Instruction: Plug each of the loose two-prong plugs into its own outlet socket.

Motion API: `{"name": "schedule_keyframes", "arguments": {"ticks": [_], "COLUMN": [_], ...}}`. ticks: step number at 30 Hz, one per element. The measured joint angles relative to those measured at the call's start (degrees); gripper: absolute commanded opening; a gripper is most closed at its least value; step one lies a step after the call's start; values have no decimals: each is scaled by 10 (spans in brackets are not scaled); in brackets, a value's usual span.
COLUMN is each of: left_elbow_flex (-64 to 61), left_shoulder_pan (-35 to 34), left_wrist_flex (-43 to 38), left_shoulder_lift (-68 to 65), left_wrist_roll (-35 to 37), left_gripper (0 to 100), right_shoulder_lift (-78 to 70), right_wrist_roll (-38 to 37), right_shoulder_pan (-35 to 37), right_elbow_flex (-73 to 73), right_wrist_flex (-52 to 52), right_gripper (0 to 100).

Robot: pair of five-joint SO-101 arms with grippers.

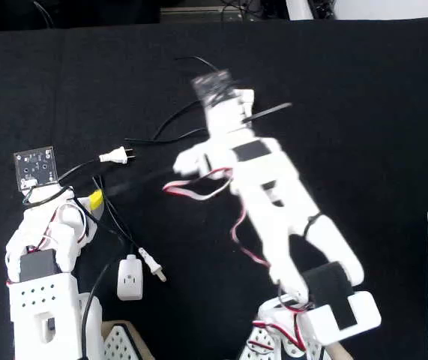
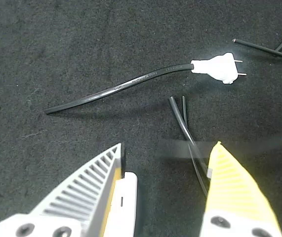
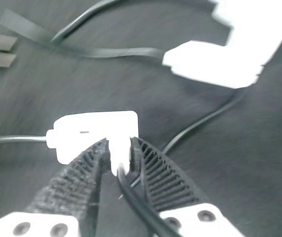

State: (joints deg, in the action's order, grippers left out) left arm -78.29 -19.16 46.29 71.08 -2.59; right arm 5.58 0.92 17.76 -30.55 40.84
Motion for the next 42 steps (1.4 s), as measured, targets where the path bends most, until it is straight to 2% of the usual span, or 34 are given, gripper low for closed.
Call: {"name": "schedule_keyframes", "arguments": {"ticks": [5,9,12,16,28,30,35,42], "left_elbow_flex": [0,0,0,0,0,0,34,83], "left_shoulder_pan": [0,0,0,0,0,0,-26,-105], "left_wrist_flex": [0,0,0,0,0,0,41,94], "left_shoulder_lift": [0,0,0,0,0,0,0,0], "left_wrist_roll": [0,0,0,0,0,0,0,0], "left_gripper": [281,281,281,281,281,281,281,281], "right_shoulder_lift": [0,0,0,0,30,62,147,189], "right_wrist_roll": [79,147,175,190,192,188,124,88], "right_shoulder_pan": [-84,-123,-142,-156,-154,-143,-74,118], "right_elbow_flex": [23,39,40,40,92,92,90,-9], "right_wrist_flex": [-54,-66,-66,-63,103,131,229,296], "right_gripper": [15,16,72,168,170,170,170,170]}}
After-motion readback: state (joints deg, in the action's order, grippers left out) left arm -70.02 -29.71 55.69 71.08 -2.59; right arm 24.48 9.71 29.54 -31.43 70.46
